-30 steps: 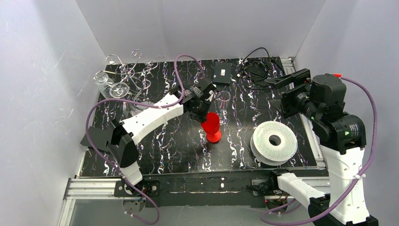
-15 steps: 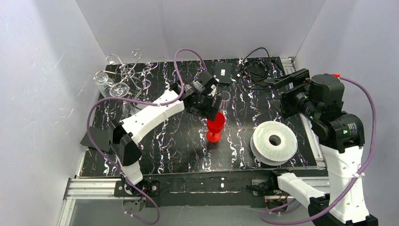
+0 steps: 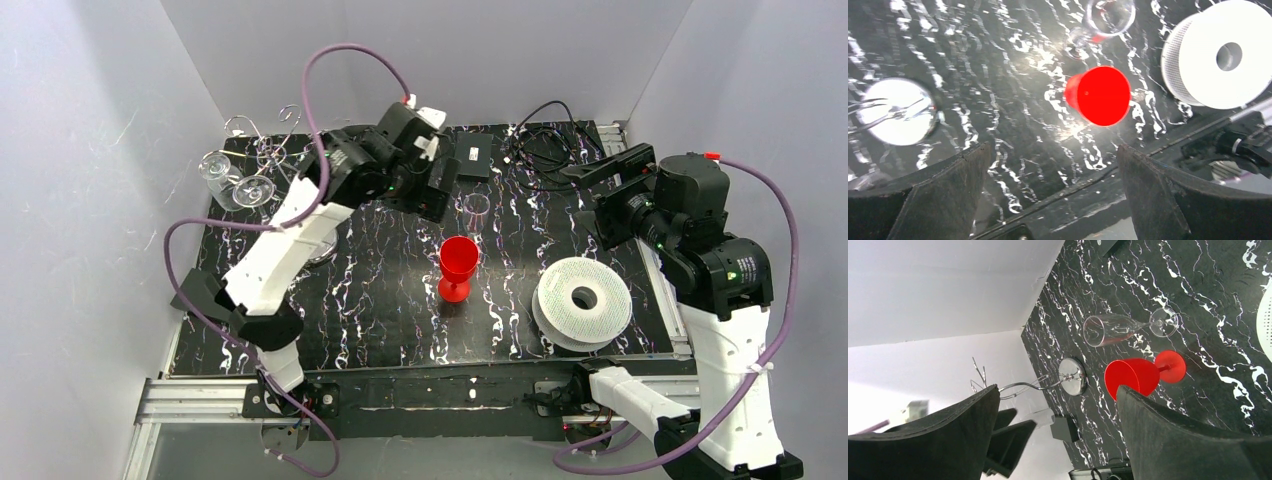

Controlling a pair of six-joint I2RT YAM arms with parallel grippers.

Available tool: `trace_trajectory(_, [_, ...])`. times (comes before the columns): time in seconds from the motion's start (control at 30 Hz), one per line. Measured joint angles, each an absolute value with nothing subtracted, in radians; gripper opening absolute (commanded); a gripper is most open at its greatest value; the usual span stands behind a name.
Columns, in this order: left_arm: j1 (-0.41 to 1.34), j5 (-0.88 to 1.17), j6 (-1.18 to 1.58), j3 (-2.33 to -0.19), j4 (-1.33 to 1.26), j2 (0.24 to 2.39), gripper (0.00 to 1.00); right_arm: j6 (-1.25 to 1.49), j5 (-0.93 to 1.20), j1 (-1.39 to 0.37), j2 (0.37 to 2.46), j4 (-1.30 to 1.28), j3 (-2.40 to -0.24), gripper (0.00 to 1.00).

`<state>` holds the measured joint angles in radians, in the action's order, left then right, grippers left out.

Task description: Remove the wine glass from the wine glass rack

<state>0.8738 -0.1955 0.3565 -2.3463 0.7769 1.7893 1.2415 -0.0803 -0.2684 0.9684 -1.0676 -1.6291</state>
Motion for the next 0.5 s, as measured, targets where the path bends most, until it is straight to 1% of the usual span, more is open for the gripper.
trace_trajectory(0.17, [0.835, -0.327, 0.308, -2.442, 0.874, 1.734, 0.98, 1.242, -0.078, -0.268, 0.970, -1.066, -1.629, 0.95])
trace_trajectory(0.37, [0.640, -0.404, 0.275, -2.455, 0.928, 1.608, 0.98, 1.242, -0.063, -0.268, 0.970, -1.067, -1.626, 0.95])
trace_trajectory(0.5, [0.603, -0.441, 0.243, -2.455, 0.941, 1.519, 0.98, 1.242, -0.047, -0.268, 0.970, -1.067, -1.615, 0.95])
